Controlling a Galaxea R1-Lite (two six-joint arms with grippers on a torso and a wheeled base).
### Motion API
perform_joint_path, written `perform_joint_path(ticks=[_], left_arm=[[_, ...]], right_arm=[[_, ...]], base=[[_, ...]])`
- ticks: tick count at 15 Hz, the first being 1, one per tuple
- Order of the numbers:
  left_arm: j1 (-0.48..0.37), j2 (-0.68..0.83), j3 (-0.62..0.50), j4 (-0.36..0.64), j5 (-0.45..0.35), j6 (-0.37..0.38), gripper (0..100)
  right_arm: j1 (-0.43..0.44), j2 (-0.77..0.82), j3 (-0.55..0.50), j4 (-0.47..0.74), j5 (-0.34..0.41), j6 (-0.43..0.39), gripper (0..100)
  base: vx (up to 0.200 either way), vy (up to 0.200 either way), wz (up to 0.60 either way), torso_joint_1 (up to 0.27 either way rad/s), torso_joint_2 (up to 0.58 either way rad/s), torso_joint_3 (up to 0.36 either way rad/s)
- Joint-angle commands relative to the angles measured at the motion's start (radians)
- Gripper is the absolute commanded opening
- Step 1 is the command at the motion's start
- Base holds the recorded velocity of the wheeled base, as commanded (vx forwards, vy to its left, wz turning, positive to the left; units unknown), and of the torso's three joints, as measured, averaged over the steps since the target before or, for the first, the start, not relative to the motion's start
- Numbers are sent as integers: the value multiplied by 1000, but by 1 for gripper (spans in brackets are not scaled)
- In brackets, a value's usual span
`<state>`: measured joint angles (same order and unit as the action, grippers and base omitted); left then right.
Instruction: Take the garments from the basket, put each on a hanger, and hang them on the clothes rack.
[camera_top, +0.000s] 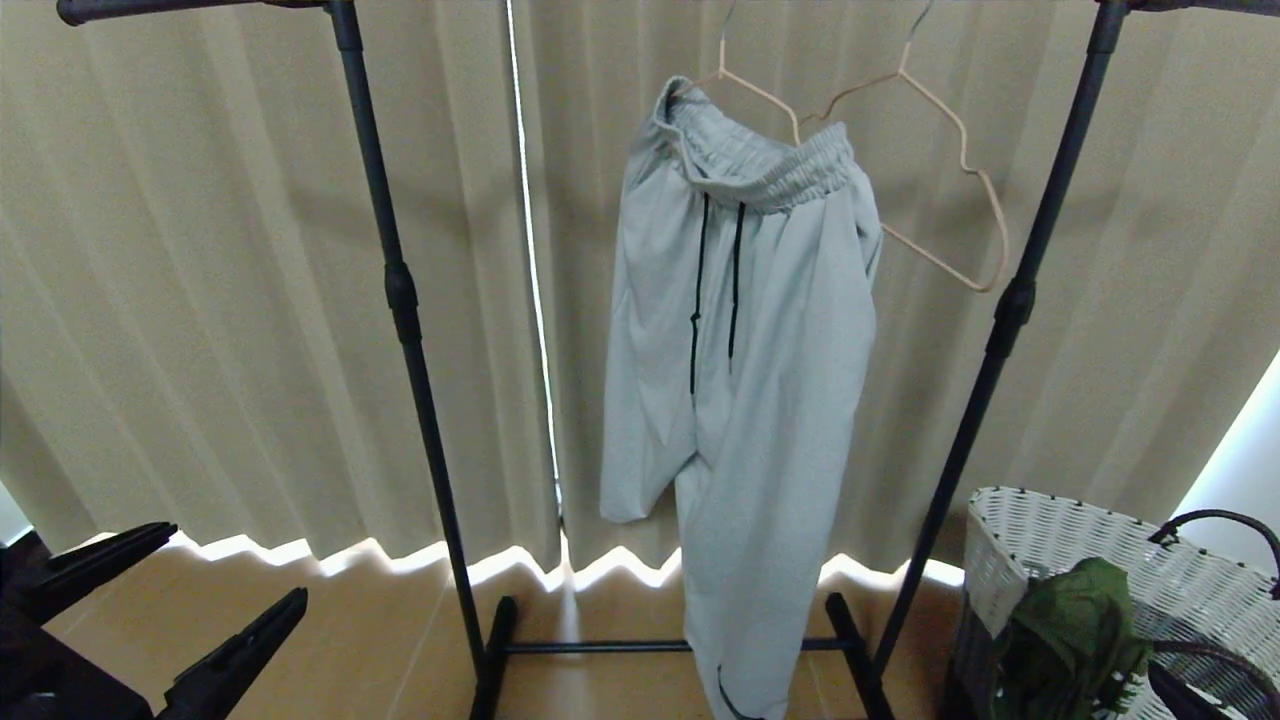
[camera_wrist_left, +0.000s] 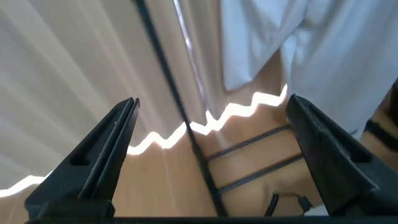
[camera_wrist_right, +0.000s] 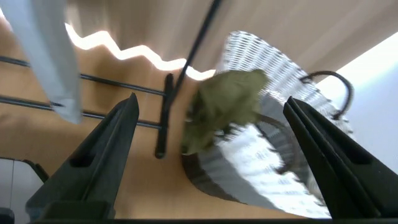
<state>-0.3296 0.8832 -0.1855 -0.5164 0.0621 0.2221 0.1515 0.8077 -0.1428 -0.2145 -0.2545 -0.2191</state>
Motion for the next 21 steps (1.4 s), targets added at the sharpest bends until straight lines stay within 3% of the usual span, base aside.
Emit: perform_joint_path(ticks=[1,8,15,19,21], left_arm=[[0,-1,0,-1,1,0,100],[0,-1,0,-2,1,3,100],[0,-36,-12,-8,-1,6,100],[-43,-15,-12,-8,-2,6,100],[-45,-4,-14,-8,-2,2,100]], right_arm=[[0,-13,0,1,0,0,100],[-3,-15,0,3,0,0,100],[-9,-19,6,0,1,0,100],[-6,-10,20,7,11,-128,100],[-7,-15,9,7,11,-131,100]], base=[[0,-200,0,12,-2,2],[0,-200,0,2,2,2],[0,0,0,0,0,0],[0,0,0,0,0,0],[0,0,0,0,0,0]])
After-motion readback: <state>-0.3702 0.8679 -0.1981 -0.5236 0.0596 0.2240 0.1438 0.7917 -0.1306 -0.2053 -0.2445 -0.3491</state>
